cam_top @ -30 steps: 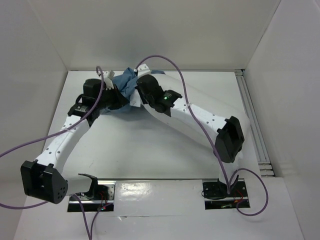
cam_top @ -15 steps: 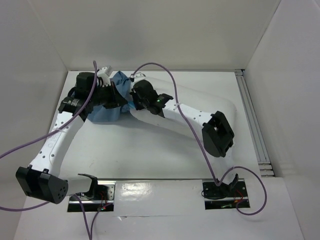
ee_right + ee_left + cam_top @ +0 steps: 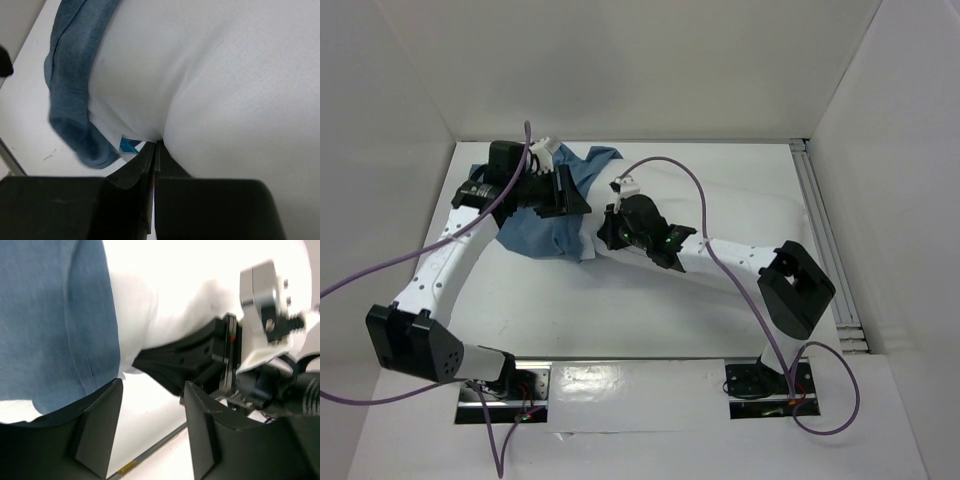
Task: Put the pillow into the pillowcase
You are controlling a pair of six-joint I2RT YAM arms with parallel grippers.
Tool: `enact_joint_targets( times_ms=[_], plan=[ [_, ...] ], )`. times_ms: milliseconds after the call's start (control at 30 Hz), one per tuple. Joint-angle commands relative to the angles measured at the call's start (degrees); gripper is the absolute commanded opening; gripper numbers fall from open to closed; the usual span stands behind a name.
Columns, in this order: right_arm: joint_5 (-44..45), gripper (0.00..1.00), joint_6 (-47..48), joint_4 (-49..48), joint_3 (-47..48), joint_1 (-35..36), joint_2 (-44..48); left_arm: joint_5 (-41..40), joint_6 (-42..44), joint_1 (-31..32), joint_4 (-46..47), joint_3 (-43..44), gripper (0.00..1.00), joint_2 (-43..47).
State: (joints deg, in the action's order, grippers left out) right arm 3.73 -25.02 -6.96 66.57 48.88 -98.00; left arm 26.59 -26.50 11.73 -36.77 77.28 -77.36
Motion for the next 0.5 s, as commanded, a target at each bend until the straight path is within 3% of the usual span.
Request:
enact_joint_targets(
  times_ms=[0,100,133,200,233,400,467],
  plan=[
    [0.7,0.00,-2.4,-5.3,-0.9,0.3,0.5,0.1,4.4,-0.1,-5.0,6.7,0.65,-2.7],
    [0.1,0.00,-1.9,-5.3,-0.9,0.3,0.5,-3.7,5.1,-0.1,-5.0,8.5,0.58,-2.0],
    [0.1,0.00,-1.9,-4.7,-0.9,0.3,0.5,-5.6,5.1,-0.1,-5.0,8.5,0.40,-2.0],
    [0.1,0.00,-1.3,-4.7,-0.9,0.3,0.5,-6.3,4.3,-0.1,-3.4,9.0,0.27,-2.0],
    [0.1,0.00,-1.3,-4.2,-0.9,0.3,0.5,-8.0,3.7,-0.1,-3.4,9.0,0.26,-3.0],
    [-0.4,0.00,0.0,-3.1,-0.9,0.3,1.1,-14.8,2.2,-0.1,-1.2,12.5,0.66,-8.5],
    [-0.4,0.00,0.5,-3.1,-0.9,0.3,1.7,-16.7,1.5,-0.1,-1.2,14.5,0.69,-10.6]
  ],
)
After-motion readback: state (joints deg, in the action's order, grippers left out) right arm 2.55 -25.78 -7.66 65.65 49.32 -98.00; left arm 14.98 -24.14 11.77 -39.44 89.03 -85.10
